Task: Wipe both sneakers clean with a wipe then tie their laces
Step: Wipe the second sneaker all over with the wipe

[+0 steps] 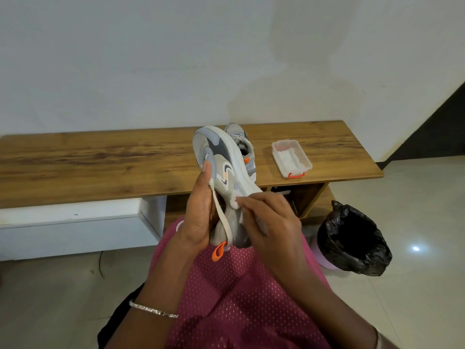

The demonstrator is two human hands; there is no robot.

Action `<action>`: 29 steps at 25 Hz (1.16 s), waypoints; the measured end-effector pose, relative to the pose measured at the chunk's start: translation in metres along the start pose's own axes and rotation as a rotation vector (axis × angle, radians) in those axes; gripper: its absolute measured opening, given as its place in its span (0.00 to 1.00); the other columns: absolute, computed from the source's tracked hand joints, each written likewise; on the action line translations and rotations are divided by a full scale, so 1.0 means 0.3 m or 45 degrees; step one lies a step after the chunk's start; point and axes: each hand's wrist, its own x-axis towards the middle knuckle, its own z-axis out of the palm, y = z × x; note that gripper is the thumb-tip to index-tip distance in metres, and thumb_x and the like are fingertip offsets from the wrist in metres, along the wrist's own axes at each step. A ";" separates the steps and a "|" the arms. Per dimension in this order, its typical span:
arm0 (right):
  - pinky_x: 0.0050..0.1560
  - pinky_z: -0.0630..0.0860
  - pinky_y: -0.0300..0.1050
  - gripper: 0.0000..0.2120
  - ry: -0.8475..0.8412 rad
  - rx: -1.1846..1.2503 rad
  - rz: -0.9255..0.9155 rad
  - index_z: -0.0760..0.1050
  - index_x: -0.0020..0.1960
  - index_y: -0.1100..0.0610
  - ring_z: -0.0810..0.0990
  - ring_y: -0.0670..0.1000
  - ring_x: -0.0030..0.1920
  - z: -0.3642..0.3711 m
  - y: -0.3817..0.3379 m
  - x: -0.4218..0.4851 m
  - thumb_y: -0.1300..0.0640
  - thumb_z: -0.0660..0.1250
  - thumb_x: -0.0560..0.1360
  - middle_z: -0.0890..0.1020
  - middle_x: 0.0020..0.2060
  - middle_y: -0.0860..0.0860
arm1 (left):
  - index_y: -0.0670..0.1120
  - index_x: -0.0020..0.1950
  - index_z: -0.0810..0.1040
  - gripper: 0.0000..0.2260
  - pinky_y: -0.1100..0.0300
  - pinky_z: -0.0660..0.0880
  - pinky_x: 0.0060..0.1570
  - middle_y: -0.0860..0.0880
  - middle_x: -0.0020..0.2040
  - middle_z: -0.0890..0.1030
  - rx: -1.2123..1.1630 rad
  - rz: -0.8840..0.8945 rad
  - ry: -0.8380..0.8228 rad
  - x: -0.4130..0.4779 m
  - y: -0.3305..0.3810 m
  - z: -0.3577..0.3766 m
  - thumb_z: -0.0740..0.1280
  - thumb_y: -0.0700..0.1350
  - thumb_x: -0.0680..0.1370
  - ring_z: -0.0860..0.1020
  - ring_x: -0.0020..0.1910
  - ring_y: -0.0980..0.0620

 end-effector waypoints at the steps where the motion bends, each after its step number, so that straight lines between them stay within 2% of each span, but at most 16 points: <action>1: 0.50 0.77 0.43 0.09 0.014 -0.020 0.047 0.83 0.55 0.59 0.79 0.51 0.51 0.008 0.010 0.029 0.62 0.70 0.77 0.82 0.49 0.52 | 0.41 0.68 0.78 0.33 0.48 0.80 0.59 0.37 0.58 0.80 0.010 -0.007 -0.025 -0.003 -0.004 0.003 0.56 0.65 0.79 0.81 0.56 0.42; 3: 0.49 0.79 0.49 0.08 0.010 -0.039 0.179 0.83 0.54 0.59 0.80 0.52 0.50 0.017 0.026 0.081 0.63 0.69 0.76 0.83 0.48 0.52 | 0.40 0.74 0.72 0.34 0.49 0.80 0.59 0.36 0.61 0.78 0.062 0.016 -0.058 -0.005 -0.015 0.006 0.57 0.65 0.79 0.80 0.58 0.42; 5: 0.48 0.79 0.52 0.07 -0.003 -0.026 0.217 0.83 0.53 0.59 0.81 0.52 0.49 0.016 0.031 0.099 0.63 0.69 0.76 0.83 0.48 0.51 | 0.40 0.74 0.71 0.34 0.50 0.80 0.57 0.37 0.60 0.80 0.089 0.034 -0.054 -0.004 -0.017 -0.002 0.55 0.64 0.79 0.82 0.57 0.43; 7: 0.48 0.78 0.50 0.08 -0.013 -0.044 0.152 0.83 0.54 0.59 0.80 0.52 0.50 0.005 0.019 0.068 0.62 0.69 0.76 0.83 0.48 0.51 | 0.42 0.74 0.71 0.35 0.48 0.80 0.59 0.38 0.61 0.81 0.101 0.040 -0.050 0.002 -0.009 -0.018 0.54 0.66 0.79 0.81 0.59 0.42; 11: 0.45 0.77 0.46 0.10 -0.039 -0.079 0.034 0.83 0.55 0.59 0.78 0.50 0.49 -0.021 0.001 -0.048 0.57 0.67 0.78 0.82 0.48 0.51 | 0.45 0.77 0.67 0.38 0.45 0.76 0.66 0.37 0.70 0.76 0.110 0.058 0.003 0.021 -0.001 -0.053 0.58 0.69 0.76 0.75 0.69 0.38; 15: 0.45 0.78 0.48 0.10 -0.040 -0.114 -0.006 0.83 0.55 0.59 0.78 0.50 0.49 -0.020 0.044 -0.043 0.57 0.66 0.78 0.82 0.49 0.52 | 0.47 0.72 0.73 0.32 0.50 0.81 0.57 0.42 0.63 0.83 0.140 0.037 0.040 0.020 -0.005 -0.027 0.58 0.67 0.76 0.81 0.63 0.44; 18: 0.46 0.77 0.50 0.08 -0.036 -0.052 0.106 0.83 0.53 0.57 0.78 0.51 0.49 -0.019 0.094 0.037 0.62 0.67 0.77 0.82 0.48 0.51 | 0.44 0.75 0.71 0.35 0.48 0.78 0.61 0.38 0.67 0.79 0.161 0.036 -0.013 0.016 -0.015 -0.021 0.59 0.67 0.76 0.79 0.65 0.41; 20: 0.47 0.78 0.50 0.11 -0.082 0.056 0.222 0.83 0.52 0.54 0.79 0.49 0.50 -0.023 0.114 0.076 0.65 0.65 0.77 0.82 0.48 0.48 | 0.42 0.76 0.70 0.35 0.48 0.77 0.62 0.37 0.68 0.77 0.132 0.070 -0.019 0.013 -0.015 -0.021 0.56 0.66 0.78 0.78 0.65 0.40; 22: 0.50 0.77 0.46 0.13 -0.129 0.081 0.193 0.83 0.54 0.53 0.78 0.48 0.52 -0.030 0.106 0.070 0.66 0.64 0.77 0.82 0.49 0.47 | 0.42 0.76 0.70 0.36 0.47 0.78 0.61 0.36 0.67 0.78 0.070 0.066 -0.017 0.014 -0.004 -0.032 0.55 0.67 0.78 0.78 0.64 0.39; 24: 0.52 0.74 0.39 0.13 -0.137 0.058 0.116 0.83 0.55 0.54 0.76 0.48 0.53 -0.047 0.084 0.026 0.66 0.65 0.77 0.81 0.50 0.47 | 0.42 0.76 0.69 0.39 0.44 0.76 0.64 0.35 0.69 0.76 0.041 0.071 -0.001 0.018 0.010 -0.047 0.58 0.69 0.76 0.76 0.68 0.37; 26: 0.51 0.74 0.36 0.12 -0.154 0.032 0.111 0.82 0.55 0.52 0.76 0.45 0.54 -0.066 0.071 -0.024 0.65 0.66 0.78 0.81 0.52 0.45 | 0.44 0.77 0.69 0.39 0.42 0.73 0.69 0.34 0.73 0.72 0.073 0.098 0.044 0.021 0.019 -0.063 0.60 0.69 0.74 0.71 0.72 0.35; 29: 0.49 0.77 0.37 0.12 -0.201 0.036 0.180 0.82 0.56 0.47 0.76 0.42 0.54 -0.075 0.072 -0.051 0.60 0.67 0.76 0.79 0.53 0.39 | 0.44 0.77 0.69 0.36 0.46 0.78 0.62 0.36 0.72 0.74 0.058 0.114 0.033 0.019 0.018 -0.062 0.58 0.67 0.77 0.73 0.71 0.37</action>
